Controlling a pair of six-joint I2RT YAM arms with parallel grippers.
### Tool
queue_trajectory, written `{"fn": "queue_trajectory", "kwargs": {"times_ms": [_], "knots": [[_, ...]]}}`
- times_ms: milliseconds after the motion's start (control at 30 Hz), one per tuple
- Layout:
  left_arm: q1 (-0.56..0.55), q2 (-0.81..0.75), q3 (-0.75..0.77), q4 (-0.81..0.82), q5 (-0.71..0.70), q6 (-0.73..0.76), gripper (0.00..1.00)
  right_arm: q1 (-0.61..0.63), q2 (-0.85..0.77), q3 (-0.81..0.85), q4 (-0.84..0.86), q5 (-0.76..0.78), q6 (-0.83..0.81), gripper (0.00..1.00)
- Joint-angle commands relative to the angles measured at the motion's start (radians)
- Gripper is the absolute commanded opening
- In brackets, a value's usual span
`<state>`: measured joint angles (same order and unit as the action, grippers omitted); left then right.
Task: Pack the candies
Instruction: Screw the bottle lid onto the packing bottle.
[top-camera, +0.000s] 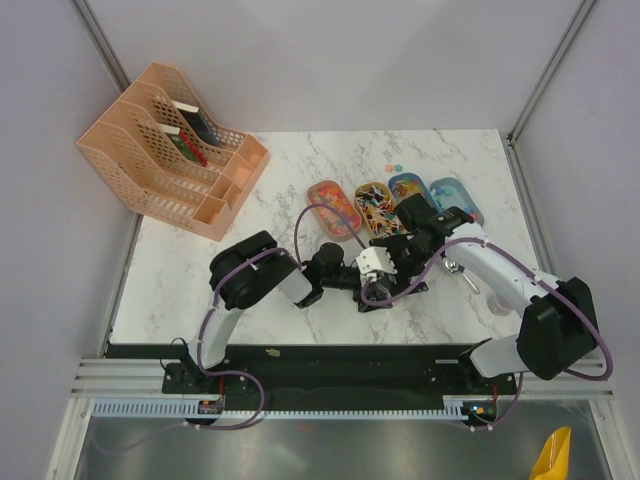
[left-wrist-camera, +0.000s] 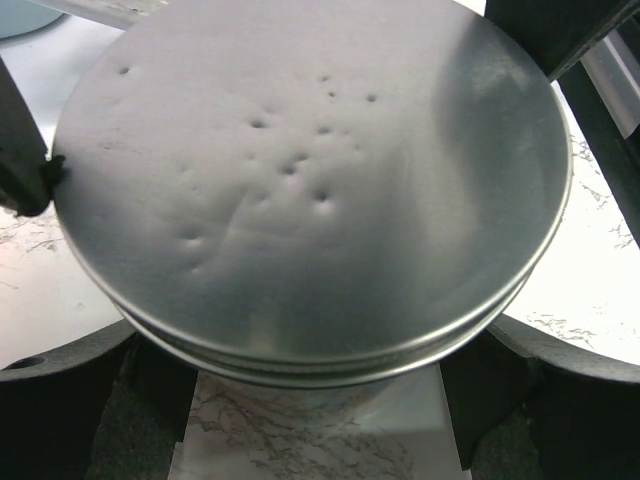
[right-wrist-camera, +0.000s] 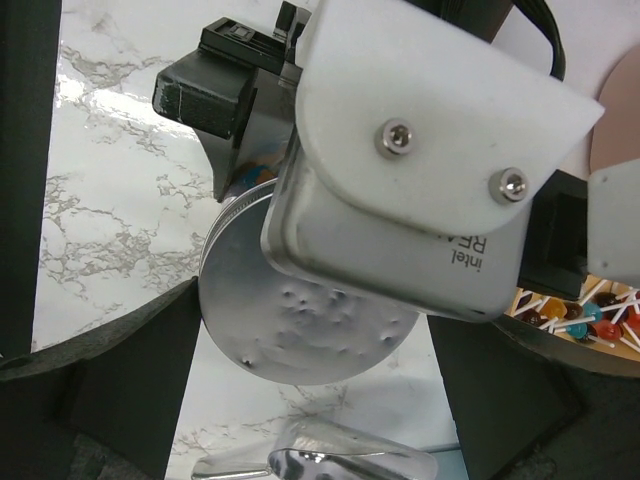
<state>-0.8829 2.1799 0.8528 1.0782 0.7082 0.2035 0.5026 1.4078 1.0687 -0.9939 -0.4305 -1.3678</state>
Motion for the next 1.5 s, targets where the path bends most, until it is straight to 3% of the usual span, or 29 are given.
{"fn": "queue_trajectory", "kwargs": {"times_ms": [0,300,533,967,1267,1367,1433,1467], "knots": [[0.01,0.072,-0.04,-0.274,-0.079,-0.039,0.02,-0.013,0.033,0.02,-0.023,-0.008,-0.03,0.98],[0.012,0.073,-0.038,-0.276,-0.079,-0.039,0.02,-0.015,0.059,0.031,-0.055,0.001,-0.002,0.9],[0.01,0.075,-0.038,-0.278,-0.092,-0.039,0.02,-0.016,0.103,0.031,-0.078,0.013,0.088,0.63],[0.01,0.081,-0.032,-0.288,-0.116,-0.046,0.02,-0.061,0.04,-0.107,-0.026,-0.03,0.309,0.52],[0.01,0.086,-0.024,-0.302,-0.116,-0.044,0.02,-0.061,-0.016,-0.151,-0.002,-0.054,0.46,0.51],[0.012,0.087,-0.015,-0.32,-0.116,-0.041,0.02,-0.061,-0.023,-0.15,0.004,-0.037,0.447,0.57],[0.012,0.087,-0.011,-0.333,-0.116,-0.038,0.04,-0.062,-0.013,-0.136,0.003,-0.016,0.432,0.72],[0.012,0.086,-0.003,-0.354,-0.116,-0.039,0.13,-0.061,-0.01,-0.125,0.001,-0.004,0.417,0.79]]}}
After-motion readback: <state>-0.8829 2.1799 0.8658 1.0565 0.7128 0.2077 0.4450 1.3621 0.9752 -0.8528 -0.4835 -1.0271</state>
